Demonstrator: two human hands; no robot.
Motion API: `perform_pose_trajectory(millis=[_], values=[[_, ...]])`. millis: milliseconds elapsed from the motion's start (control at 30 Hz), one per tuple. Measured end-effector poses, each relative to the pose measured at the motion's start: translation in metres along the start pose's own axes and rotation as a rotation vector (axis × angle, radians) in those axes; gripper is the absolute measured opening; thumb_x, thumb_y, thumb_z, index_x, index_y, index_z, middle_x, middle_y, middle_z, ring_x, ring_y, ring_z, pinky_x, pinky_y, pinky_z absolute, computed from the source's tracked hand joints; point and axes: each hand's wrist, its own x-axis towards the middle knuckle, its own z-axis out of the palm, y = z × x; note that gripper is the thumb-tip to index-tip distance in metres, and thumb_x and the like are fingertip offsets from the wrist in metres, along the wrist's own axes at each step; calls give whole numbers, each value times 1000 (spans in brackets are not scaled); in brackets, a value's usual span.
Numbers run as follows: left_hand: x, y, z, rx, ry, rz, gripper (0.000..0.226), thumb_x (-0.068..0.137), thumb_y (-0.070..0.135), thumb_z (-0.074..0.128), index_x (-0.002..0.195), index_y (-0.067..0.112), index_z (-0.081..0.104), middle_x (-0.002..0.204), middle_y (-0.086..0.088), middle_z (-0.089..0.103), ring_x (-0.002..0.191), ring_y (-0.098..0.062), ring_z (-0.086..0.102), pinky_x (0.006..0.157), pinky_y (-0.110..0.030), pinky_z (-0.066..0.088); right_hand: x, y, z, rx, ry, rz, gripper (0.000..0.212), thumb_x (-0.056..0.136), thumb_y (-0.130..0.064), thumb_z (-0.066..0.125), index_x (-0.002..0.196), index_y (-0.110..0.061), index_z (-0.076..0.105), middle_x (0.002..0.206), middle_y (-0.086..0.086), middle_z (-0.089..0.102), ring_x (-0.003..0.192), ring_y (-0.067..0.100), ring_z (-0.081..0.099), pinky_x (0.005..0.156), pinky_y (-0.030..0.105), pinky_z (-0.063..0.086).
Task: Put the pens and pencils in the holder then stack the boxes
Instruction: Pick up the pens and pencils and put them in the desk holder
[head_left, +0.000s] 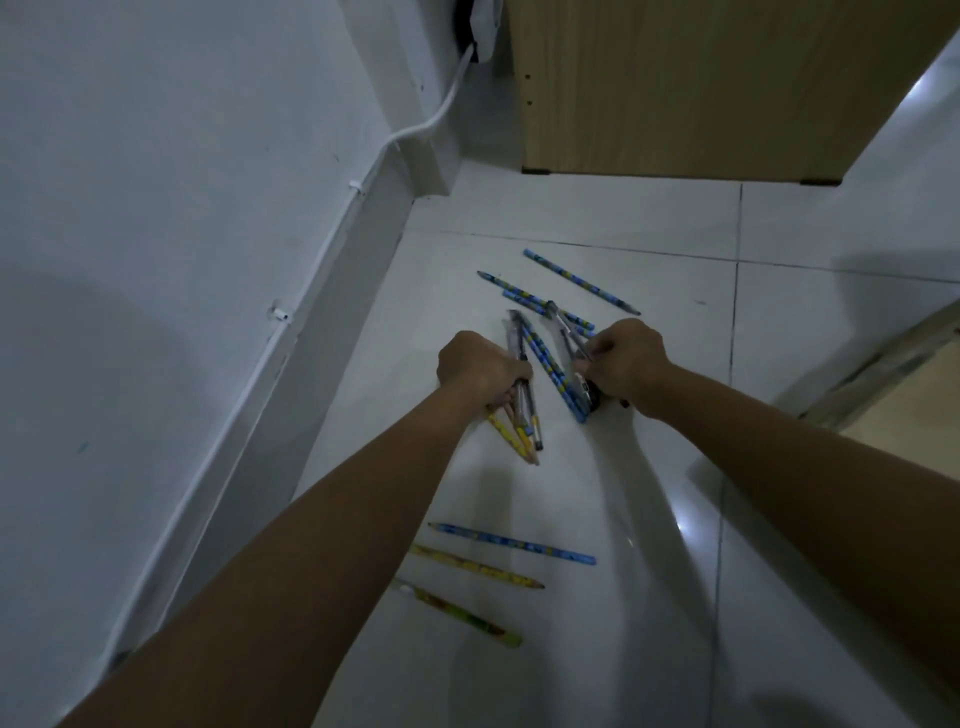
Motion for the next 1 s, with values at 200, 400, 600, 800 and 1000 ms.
perform_pose_trajectory(millis=[200,400,600,800,1000], values=[[4,2,6,78,-37,102,29,76,30,79,78,2,77,74,-13,75,75,-29,74,76,-38,62,7,-12,0,520,-7,104,19,90,-12,63,72,-9,64,70,6,57,69,21,57,63,29,47],[19,6,-4,85,-154,160,36,87,30,74,96,-4,75,86,-20,72,72,-25,63,80,-39,56,17,-42,-6,909,-156,144,14,98,-1,46,93,-7,58,76,8,54,63,17,54,57,29,49],[37,3,-11,-265,-106,137,25,100,16,57,87,0,71,75,-7,64,64,-17,58,59,-20,47,43,-60,-9,945,-186,116,12,99,-5,47,100,-2,59,103,12,63,74,16,60,62,27,51],[37,13,-16,-622,-80,30,22,106,12,42,115,3,60,91,-10,55,61,-15,56,47,-21,49,58,-66,-21,970,-258,97,11,89,-2,62,83,-11,63,88,7,69,73,13,65,51,23,56],[2,14,-7,-721,-61,-2,16,103,17,51,97,19,66,85,7,72,67,-11,58,65,-30,47,19,-52,-36,1160,-212,120,5,92,-5,59,95,-5,63,85,4,67,62,5,66,57,19,55]])
